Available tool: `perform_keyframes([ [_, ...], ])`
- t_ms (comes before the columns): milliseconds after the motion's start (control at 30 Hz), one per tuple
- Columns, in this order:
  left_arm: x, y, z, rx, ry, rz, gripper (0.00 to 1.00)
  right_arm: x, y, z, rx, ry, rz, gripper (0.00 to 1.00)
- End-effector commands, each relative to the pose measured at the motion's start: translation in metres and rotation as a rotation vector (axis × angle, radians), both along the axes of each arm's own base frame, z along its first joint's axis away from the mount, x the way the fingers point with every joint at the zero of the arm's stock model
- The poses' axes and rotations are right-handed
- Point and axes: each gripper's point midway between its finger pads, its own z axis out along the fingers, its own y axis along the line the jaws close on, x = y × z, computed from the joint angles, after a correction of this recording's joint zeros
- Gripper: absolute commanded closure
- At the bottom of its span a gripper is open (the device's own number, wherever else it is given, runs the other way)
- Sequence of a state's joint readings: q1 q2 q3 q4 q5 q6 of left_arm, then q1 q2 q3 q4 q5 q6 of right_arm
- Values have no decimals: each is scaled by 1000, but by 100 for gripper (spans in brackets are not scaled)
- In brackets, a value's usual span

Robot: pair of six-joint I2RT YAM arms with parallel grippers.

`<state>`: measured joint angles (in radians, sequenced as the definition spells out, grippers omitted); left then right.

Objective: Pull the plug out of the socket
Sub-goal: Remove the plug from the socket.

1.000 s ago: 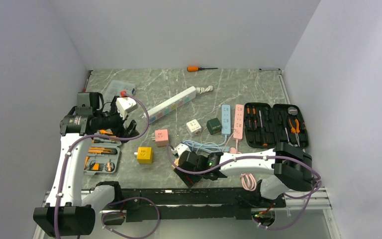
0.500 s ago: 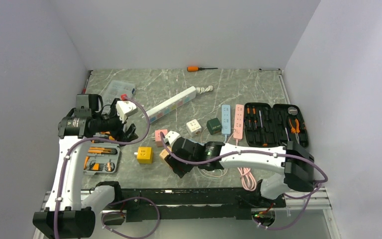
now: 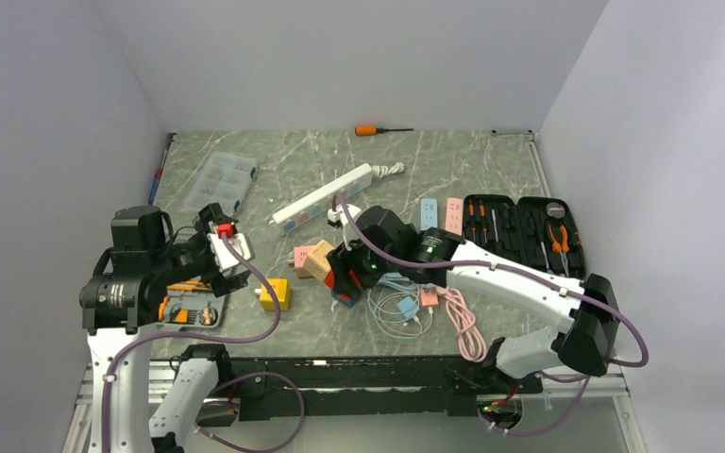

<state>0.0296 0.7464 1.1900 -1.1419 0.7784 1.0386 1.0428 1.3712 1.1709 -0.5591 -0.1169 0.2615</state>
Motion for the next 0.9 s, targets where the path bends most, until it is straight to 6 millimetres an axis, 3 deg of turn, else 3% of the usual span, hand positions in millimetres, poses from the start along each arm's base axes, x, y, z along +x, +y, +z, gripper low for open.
perform_keyframes([
  [0, 3, -16, 34, -54, -101, -102, 1, 1, 16, 46, 141, -39, 71, 100],
  [300, -14, -39, 46, -54, -229, -323, 1, 9, 25, 54, 196, -6, 142, 100],
  [400, -28, -50, 22, 6, -193, -431, 1, 14, 29, 58, 203, 7, 166, 100],
  [533, -31, -52, -22, 117, -225, -478, 1, 18, 37, 67, 221, 12, 203, 100],
  [733, -20, -55, -34, 190, -414, -497, 1, 19, 48, 63, 205, 46, 254, 100],
  [867, -15, -55, -37, 235, -442, -523, 1, 16, 53, 63, 214, 62, 277, 100],
])
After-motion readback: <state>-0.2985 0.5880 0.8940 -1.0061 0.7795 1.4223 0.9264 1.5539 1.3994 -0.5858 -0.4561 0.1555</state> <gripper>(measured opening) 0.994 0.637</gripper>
